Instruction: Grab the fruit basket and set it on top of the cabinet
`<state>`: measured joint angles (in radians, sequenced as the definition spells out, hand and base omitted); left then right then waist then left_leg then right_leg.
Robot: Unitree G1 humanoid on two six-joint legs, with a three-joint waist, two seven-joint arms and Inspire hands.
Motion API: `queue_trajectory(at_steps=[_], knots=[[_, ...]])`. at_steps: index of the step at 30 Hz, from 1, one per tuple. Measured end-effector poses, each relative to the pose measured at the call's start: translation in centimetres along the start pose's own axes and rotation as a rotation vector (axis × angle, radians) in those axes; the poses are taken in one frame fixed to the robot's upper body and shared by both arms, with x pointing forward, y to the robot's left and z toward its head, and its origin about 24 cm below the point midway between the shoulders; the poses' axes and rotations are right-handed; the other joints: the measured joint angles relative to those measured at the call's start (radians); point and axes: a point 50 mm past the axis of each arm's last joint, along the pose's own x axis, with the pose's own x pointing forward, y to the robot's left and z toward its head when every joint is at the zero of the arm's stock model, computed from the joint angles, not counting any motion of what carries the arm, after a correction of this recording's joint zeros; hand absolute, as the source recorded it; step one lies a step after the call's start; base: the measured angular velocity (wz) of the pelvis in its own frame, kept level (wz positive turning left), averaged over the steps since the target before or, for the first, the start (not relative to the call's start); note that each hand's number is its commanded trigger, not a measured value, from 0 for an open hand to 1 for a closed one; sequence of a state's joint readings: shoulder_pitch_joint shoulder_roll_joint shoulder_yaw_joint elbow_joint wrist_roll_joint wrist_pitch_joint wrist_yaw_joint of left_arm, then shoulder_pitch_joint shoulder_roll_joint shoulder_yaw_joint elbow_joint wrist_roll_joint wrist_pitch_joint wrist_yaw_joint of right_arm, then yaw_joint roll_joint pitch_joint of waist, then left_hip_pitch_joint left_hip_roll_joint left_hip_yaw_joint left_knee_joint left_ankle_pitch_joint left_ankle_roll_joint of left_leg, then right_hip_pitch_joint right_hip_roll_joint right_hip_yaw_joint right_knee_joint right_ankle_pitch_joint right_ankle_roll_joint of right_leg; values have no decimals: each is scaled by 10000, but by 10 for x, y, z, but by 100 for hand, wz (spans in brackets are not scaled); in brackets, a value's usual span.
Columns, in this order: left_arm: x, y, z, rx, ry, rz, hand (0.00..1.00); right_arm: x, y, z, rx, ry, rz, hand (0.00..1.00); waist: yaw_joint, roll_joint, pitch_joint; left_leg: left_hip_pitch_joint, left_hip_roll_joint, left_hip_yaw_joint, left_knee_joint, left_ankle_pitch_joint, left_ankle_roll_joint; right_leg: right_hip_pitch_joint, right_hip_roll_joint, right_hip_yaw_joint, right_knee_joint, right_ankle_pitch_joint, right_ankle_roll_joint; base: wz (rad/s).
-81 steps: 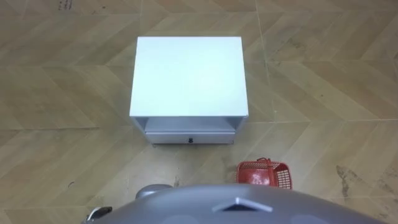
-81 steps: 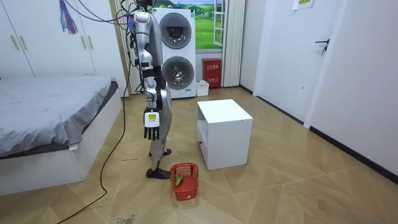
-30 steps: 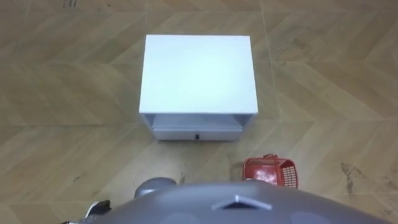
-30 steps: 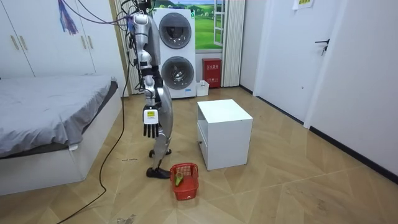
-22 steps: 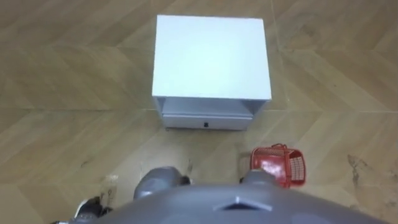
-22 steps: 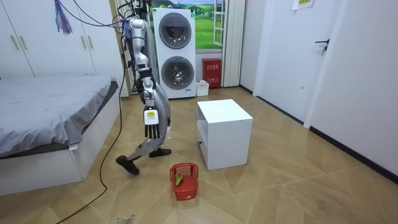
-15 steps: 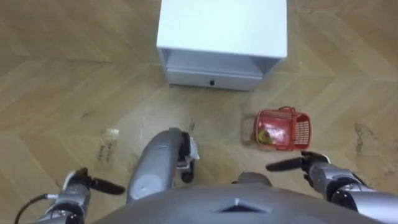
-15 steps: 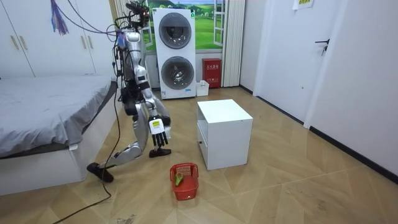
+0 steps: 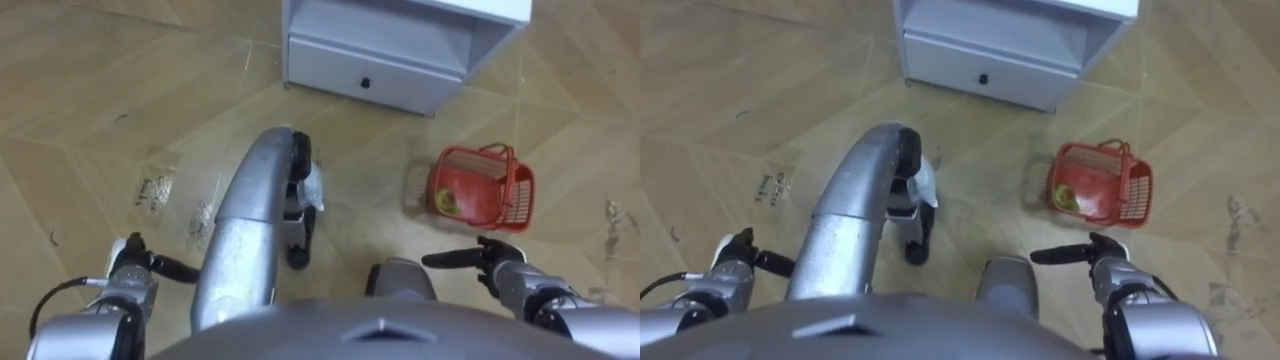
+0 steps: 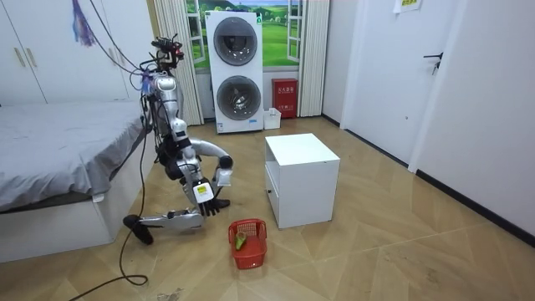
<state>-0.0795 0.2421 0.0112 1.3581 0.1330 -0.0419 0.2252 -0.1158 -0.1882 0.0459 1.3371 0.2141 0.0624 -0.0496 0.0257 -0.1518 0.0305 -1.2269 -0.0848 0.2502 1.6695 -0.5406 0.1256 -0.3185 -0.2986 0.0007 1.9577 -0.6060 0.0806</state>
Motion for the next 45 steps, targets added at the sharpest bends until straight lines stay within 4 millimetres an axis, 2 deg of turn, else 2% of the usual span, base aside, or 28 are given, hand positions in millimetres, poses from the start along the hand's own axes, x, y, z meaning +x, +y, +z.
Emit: queue_trajectory(at_steps=[1, 2, 3, 4, 5, 6, 7, 8, 9, 10, 11, 14, 15, 16, 17, 18, 19, 21, 22, 23, 24, 27, 36, 38, 41, 45], knots=[[0, 0, -2, -15, 16, 13, 0, 0, 0, 0, 75, 12, 0, 0, -41, -28, -3, -15, -5, 3, 43, -30, -306, 3, -37, 8, 34, 0, 0, 13], [-1, 0, -7, -35, 94, 25, 0, 0, 0, -1, 162, 48, -6, 0, -119, -102, 9, -29, -119, -9, 100, -44, -717, 4, -183, 18, 87, 0, 1, -8], [-2, 0, -13, -43, 229, 11, 0, 0, -1, -1, 172, 29, -64, 0, -160, -198, 43, -91, -345, -169, 313, -175, -995, 3, -338, 18, 167, 0, 1, -24], [-3, -1, -17, -68, 323, -10, 0, 0, -2, 1, 176, -15, -127, 0, -126, -149, 30, -145, -454, -321, 521, -255, -1098, -3, -422, -4, 256, 0, 1, -73], [-5, -1, -27, -172, 555, -5, 0, 0, -2, 3, 209, -164, -265, 0, 128, 45, -88, -227, -765, -540, 826, -472, -870, -61, -561, -7, 548, -2, 7, -100], [-6, 0, -35, -478, 748, 215, 0, 0, 2, 4, 274, -271, -267, 0, 268, -114, -175, -207, -1044, -534, 908, -604, -616, 25, -734, 63, 761, -22, 83, -87], [-6, 1, -36, -630, 788, 402, 0, -1, 4, 4, 386, -310, -280, 0, 197, -218, -211, -162, -1123, -507, 892, -648, -539, 174, -742, 1, 761, 57, 172, -28], [-7, 1, -36, -581, 731, 659, 0, -1, 6, 6, 467, -478, -393, 0, -7, -331, -208, -94, -1150, -481, 872, -668, -502, 538, -652, -343, 732, 193, 199, 7], [-7, 0, -33, -405, 497, 742, 0, -1, 5, 15, 474, -845, -611, 0, -110, -408, -170, -135, -1067, -356, 859, -663, -508, 678, -608, -517, 604, 240, 98, 6], [-7, -1, -32, -385, 421, 745, 0, -2, 4, 21, 495, -1098, -726, 0, -192, -389, -142, -157, -1018, -328, 879, -654, -524, 680, -591, -450, 632, 143, -28, 0], [-7, 0, -32, -404, 399, 792, 0, -3, 4, 27, 579, -1434, -877, 0, -357, -375, -143, -174, -979, -324, 892, -640, -551, 673, -639, -436, 703, 92, 5, -5], [-8, 3, -38, -411, 550, 1102, 0, -5, 0, 39, 604, -1964, -1383, 0, -481, -380, -164, -146, -981, -346, 891, -631, -554, 591, -681, -326, 875, -17, -10, -15], [-9, 3, -43, -375, 662, 1144, 0, -6, -2, 44, 771, -2167, -1634, 0, -492, -442, -200, -112, -982, -346, 889, -571, -454, 605, -671, -284, 913, -74, -30, -15], [-10, 2, -46, -353, 719, 1193, 0, -7, -3, 47, 826, -2283, -1743, 0, -499, -431, -193, -104, -983, -349, 889, -489, -333, 622, -663, -288, 940, -92, -30, -5], [-11, 3, -50, -329, 811, 1283, 0, -8, -4, 53, 902, -2538, -1908, 0, -537, -482, -199, -92, -997, -346, 900, -262, -19, 713, -658, -326, 984, -184, -74, 7], [-12, 3, -53, -307, 865, 1331, 0, -10, -4, 59, 961, -2827, -2022, 0, -579, -558, -174, -89, -1026, -335, 948, -234, 135, 853, -625, -354, 985, -355, -112, 13], [-12, 3, -53, -278, 862, 1331, 0, -11, -4, 63, 985, -3027, -2078, 0, -610, -586, -160, -85, -1025, -331, 976, -231, 130, 937, -585, -380, 979, -436, -178, 21], [-13, 1, -57, -70, 947, 1176, 0, -18, -7, 87, 1159, -4110, -2293, 0, -743, -642, -121, -206, -1041, -280, 1140, -283, -12, 1138, -483, -403, 1097, -813, -402, 16], [-14, 1, -59, -38, 1026, 1124, 0, -20, -8, 94, 1193, -4382, -2340, 0, -775, -654, -111, -245, -1042, -266, 1214, -313, -80, 1197, -491, -401, 1169, -913, -431, 0], [-14, -4, -57, -80, 1034, 963, 0, -23, -13, 104, 1186, -4850, -2515, 0, -801, -516, -53, -301, -994, -374, 1325, -322, -172, 1251, -339, -421, 1200, -967, -478, -4], [-14, -5, -56, -70, 964, 887, 0, -26, -14, 111, 1186, -5135, -2557, 0, -789, -530, -52, -310, -1011, -375, 1237, -268, -275, 1194, -356, -384, 1200, -981, -484, -4], [-14, -8, -54, 95, 823, 648, 0, -31, -16, 120, 1261, -5666, -2750, 0, -772, -540, -67, -321, -1006, -415, 1140, -214, -380, 1092, -333, -349, 1156, -980, -484, 0], [-12, -12, -46, 512, 548, 74, 0, -32, -18, 123, 950, -5886, -2870, 0, -786, -565, -49, -385, -1000, -422, 1041, -204, -481, 941, -332, -340, 1193, -979, -484, 1], [-12, -13, -45, 600, 489, 20, 0, -32, -18, 123, 924, -5886, -2823, 0, -738, -514, -40, -431, -1000, -422, 1042, -207, -487, 913, -332, -376, 1223, -980, -483, 5], [-13, -14, -46, 757, 492, -175, 0, -31, -17, 125, 1096, -5793, -2751, 0, -636, -367, 42, -472, -1006, -424, 1045, -243, -536, 886, -327, -410, 1279, -982, -479, 1], [-13, -14, -48, 793, 532, -203, 0, -28, -19, 121, 993, -5486, -2687, 0, -277, -152, 68, -596, -1009, -421, 1051, -239, -535, 734, -320, -407, 1313, -983, -477, 1]])
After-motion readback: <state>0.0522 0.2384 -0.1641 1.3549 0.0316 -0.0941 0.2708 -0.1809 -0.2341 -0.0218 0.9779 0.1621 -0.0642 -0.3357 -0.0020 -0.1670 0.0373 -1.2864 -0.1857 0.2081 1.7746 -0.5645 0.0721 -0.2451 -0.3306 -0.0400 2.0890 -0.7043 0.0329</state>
